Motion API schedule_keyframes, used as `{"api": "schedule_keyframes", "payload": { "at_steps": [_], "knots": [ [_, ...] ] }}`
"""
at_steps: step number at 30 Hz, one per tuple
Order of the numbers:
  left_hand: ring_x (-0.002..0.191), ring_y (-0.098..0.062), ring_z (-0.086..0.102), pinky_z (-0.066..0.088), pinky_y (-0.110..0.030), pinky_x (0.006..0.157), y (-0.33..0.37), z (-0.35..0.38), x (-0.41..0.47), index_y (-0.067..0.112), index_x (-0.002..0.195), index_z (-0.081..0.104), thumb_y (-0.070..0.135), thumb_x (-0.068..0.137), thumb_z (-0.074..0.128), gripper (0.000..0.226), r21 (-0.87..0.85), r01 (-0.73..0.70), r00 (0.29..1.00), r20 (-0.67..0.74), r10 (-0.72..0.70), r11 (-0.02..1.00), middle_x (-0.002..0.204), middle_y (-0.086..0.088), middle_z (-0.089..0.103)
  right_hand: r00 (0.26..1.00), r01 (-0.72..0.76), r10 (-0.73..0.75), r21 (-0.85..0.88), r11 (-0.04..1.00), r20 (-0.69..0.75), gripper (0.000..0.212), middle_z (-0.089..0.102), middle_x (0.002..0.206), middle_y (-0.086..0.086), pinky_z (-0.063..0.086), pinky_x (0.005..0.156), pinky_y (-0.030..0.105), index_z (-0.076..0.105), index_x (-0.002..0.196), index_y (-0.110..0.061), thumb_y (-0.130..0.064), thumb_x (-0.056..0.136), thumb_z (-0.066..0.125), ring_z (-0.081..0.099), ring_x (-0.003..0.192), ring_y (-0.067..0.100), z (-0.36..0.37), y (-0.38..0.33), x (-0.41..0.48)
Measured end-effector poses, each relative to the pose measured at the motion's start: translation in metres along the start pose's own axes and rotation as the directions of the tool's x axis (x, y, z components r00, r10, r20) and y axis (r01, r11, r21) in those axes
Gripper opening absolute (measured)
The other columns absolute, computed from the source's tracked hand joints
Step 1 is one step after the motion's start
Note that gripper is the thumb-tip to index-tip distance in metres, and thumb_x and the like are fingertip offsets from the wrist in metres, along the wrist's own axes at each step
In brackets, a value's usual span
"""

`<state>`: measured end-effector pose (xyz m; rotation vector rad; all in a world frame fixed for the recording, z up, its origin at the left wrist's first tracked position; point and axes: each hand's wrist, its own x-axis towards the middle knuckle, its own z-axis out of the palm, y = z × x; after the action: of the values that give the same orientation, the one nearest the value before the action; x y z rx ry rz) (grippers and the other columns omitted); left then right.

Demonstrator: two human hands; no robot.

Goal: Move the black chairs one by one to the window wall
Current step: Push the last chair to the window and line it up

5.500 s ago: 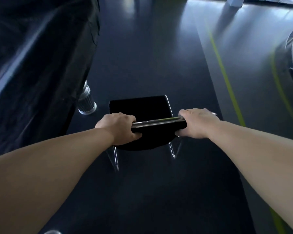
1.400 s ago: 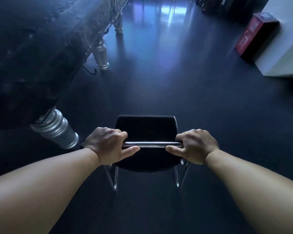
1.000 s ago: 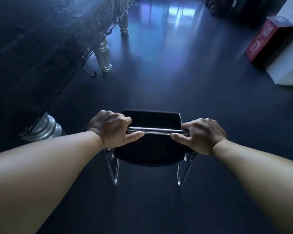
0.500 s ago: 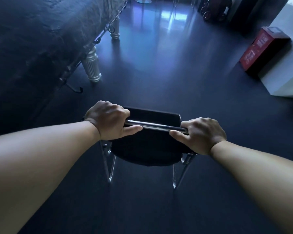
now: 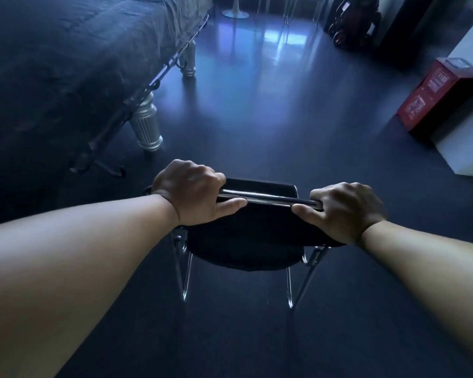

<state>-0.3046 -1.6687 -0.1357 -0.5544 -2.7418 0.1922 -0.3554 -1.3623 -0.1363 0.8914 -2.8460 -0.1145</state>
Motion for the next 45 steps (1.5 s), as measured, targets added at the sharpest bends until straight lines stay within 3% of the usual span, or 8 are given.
{"api": "schedule_keyframes", "payload": {
  "at_steps": [8,16,26,31,36,45],
  "knots": [
    [0.072,-0.025,0.065,0.032,-0.032,0.06,-0.037,0.041,0.107,0.024,0.074,0.048,0.083,0.08,0.004,0.074,0.008,0.032,0.999,0.016,-0.032,0.999,0.079,0.005,0.066,0.995,0.057,-0.059,-0.032,0.998,-0.077,0.084,0.066,0.077,-0.005,0.042,0.065,0.033,0.051,0.068,-0.023,-0.091,0.072,0.001,0.065,0.082,0.028,0.026,0.077,0.11],
    [0.069,-0.03,0.065,0.025,-0.032,0.057,-0.086,0.078,0.192,0.023,0.069,0.042,0.081,0.08,0.008,0.068,0.039,0.076,0.997,0.012,-0.076,0.996,0.075,0.004,0.066,0.994,0.062,-0.06,0.015,0.998,-0.09,0.086,0.066,0.08,-0.004,0.038,0.065,0.034,0.053,0.069,-0.021,-0.09,0.07,0.001,0.064,0.082,0.029,0.042,0.123,0.207],
    [0.063,-0.032,0.064,0.032,-0.031,0.057,-0.142,0.131,0.294,0.021,0.065,0.043,0.081,0.083,0.012,0.069,0.016,0.083,0.995,-0.059,-0.082,0.996,0.067,0.001,0.063,0.981,0.118,-0.115,0.015,0.993,-0.155,0.085,0.066,0.075,0.0,0.036,0.063,0.034,0.048,0.063,-0.021,-0.09,0.071,-0.001,0.063,0.078,0.031,0.072,0.19,0.324],
    [0.063,-0.031,0.064,0.031,-0.031,0.057,-0.174,0.153,0.343,0.022,0.065,0.04,0.08,0.083,0.013,0.067,0.006,0.084,0.994,-0.066,-0.084,0.996,0.067,0.001,0.064,0.982,0.104,-0.104,-0.012,0.995,-0.16,0.096,0.066,0.074,-0.002,0.035,0.061,0.033,0.053,0.065,-0.02,-0.094,0.068,-0.009,0.063,0.076,0.031,0.083,0.217,0.38],
    [0.065,-0.031,0.064,0.029,-0.031,0.059,-0.224,0.182,0.405,0.022,0.067,0.042,0.081,0.081,0.011,0.068,0.027,0.059,0.997,-0.061,-0.057,0.998,0.071,0.003,0.064,0.991,0.055,-0.054,0.0,0.999,-0.126,0.088,0.065,0.074,-0.002,0.035,0.063,0.033,0.057,0.068,-0.021,-0.089,0.072,0.002,0.062,0.077,0.031,0.09,0.235,0.448],
    [0.059,-0.03,0.062,0.027,-0.03,0.056,-0.317,0.237,0.512,0.021,0.065,0.042,0.08,0.084,0.014,0.067,0.031,-0.016,0.996,-0.09,0.019,0.999,0.067,0.003,0.063,0.993,-0.017,0.015,-0.018,1.0,-0.115,0.091,0.067,0.077,-0.004,0.039,0.064,0.033,0.059,0.072,-0.022,-0.089,0.071,-0.002,0.064,0.08,0.028,0.112,0.268,0.568]
  ]
}}
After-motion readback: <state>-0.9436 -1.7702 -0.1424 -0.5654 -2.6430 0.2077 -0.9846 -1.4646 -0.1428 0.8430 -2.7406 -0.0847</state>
